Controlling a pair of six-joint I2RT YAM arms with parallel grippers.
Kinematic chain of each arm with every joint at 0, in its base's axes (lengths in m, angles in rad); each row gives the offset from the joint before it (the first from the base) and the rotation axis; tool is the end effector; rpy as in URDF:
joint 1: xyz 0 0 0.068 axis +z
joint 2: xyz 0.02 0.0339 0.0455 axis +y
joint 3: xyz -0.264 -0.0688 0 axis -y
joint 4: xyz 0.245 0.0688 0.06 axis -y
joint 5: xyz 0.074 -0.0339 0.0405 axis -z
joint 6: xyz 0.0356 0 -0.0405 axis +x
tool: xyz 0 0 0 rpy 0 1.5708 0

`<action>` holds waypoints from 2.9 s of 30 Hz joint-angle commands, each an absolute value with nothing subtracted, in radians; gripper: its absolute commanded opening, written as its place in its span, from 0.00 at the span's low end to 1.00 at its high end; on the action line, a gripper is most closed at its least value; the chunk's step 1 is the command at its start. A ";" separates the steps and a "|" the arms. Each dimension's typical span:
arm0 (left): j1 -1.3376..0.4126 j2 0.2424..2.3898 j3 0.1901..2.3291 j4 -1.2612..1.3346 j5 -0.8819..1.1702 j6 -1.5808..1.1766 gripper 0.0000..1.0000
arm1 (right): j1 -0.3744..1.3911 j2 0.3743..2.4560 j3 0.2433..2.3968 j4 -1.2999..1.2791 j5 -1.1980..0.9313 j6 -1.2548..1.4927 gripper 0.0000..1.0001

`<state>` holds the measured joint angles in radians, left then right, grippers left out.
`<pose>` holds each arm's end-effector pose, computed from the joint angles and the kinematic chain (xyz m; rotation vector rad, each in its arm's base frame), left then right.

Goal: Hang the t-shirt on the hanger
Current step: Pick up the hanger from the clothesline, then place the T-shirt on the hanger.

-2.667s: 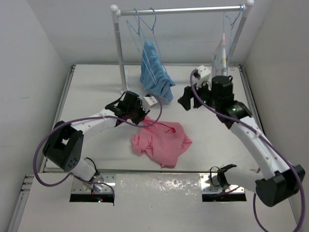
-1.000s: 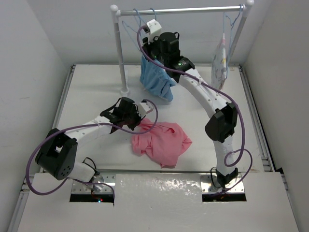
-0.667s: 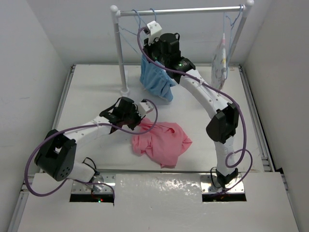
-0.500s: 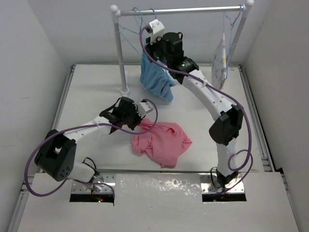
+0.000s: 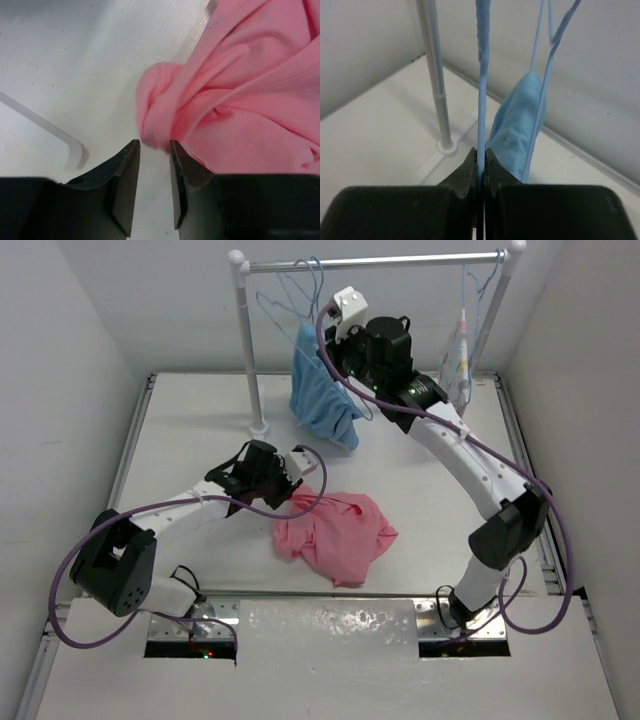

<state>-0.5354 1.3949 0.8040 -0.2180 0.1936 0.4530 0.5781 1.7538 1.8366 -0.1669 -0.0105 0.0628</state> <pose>0.2424 -0.1517 0.2079 1.2079 2.0470 -0.2696 0.3486 0.2279 0.4439 -0.4355 1.6210 0.4944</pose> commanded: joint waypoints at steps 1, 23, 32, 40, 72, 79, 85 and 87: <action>-0.526 1.351 0.821 -0.218 0.234 0.492 0.28 | 0.580 1.636 1.691 -0.186 -0.080 0.038 0.00; -0.525 1.472 0.893 -0.133 0.223 0.362 0.46 | 0.580 0.977 0.960 -0.300 0.034 0.090 0.00; -0.523 1.583 0.925 -0.158 0.213 0.374 0.40 | 0.580 0.913 0.917 -0.458 0.025 0.064 0.00; -0.525 1.549 0.914 -0.124 0.109 0.356 0.03 | 0.580 0.838 0.819 -0.515 0.022 0.006 0.00; -0.523 1.434 0.884 -0.069 0.052 0.356 0.00 | 0.595 0.973 0.678 -0.222 -0.354 -0.106 0.00; -0.514 1.525 0.933 -0.104 0.034 0.362 0.00 | 0.595 0.845 0.680 -0.296 -0.316 -0.080 0.00; -0.515 1.545 0.974 -0.112 0.061 0.344 0.00 | 0.600 0.808 0.627 -0.233 -0.364 -0.038 0.00; -0.515 1.546 0.982 -0.118 0.060 0.345 0.00 | 0.600 0.824 0.623 -0.233 -0.362 -0.046 0.00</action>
